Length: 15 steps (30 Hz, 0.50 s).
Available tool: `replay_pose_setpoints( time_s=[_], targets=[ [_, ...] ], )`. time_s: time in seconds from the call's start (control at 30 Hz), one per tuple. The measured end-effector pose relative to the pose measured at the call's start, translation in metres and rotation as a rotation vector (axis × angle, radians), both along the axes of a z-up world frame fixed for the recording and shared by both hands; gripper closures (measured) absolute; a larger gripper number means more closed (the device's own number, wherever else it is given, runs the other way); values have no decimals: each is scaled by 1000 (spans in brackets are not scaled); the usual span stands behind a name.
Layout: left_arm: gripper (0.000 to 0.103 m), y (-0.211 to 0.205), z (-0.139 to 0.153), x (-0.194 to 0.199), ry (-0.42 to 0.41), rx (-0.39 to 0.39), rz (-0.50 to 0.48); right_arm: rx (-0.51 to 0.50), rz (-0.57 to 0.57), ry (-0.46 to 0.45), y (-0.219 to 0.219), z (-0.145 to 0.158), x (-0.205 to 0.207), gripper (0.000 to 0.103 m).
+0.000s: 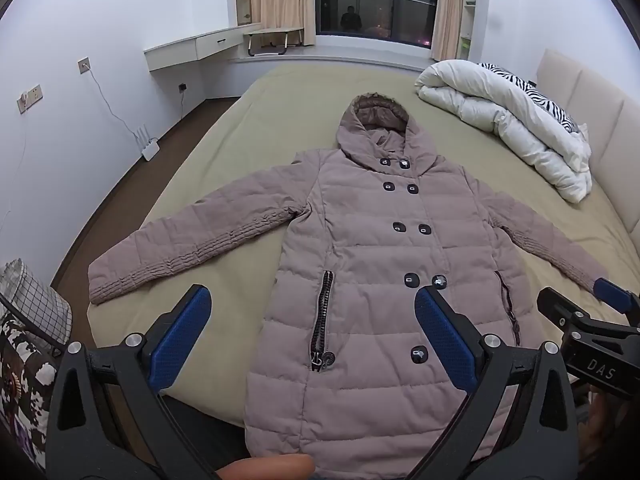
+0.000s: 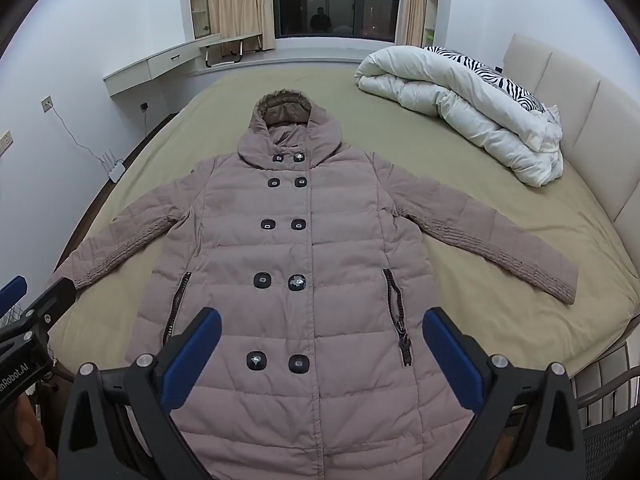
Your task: Fold large clothes
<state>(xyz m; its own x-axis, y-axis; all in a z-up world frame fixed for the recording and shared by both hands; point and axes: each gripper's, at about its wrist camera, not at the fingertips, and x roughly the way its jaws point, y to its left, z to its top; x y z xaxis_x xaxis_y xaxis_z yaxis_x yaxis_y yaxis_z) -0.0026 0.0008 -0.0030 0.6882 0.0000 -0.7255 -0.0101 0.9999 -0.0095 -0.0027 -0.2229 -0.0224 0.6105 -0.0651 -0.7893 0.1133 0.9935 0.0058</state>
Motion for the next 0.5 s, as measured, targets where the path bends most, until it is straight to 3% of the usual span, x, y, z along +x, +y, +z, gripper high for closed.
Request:
replay_pose_setpoints(
  time_s=[0.5],
  targets=[
    [0, 3, -3, -1, 2, 1, 0, 3, 0, 3, -2, -2, 1, 0]
  ],
)
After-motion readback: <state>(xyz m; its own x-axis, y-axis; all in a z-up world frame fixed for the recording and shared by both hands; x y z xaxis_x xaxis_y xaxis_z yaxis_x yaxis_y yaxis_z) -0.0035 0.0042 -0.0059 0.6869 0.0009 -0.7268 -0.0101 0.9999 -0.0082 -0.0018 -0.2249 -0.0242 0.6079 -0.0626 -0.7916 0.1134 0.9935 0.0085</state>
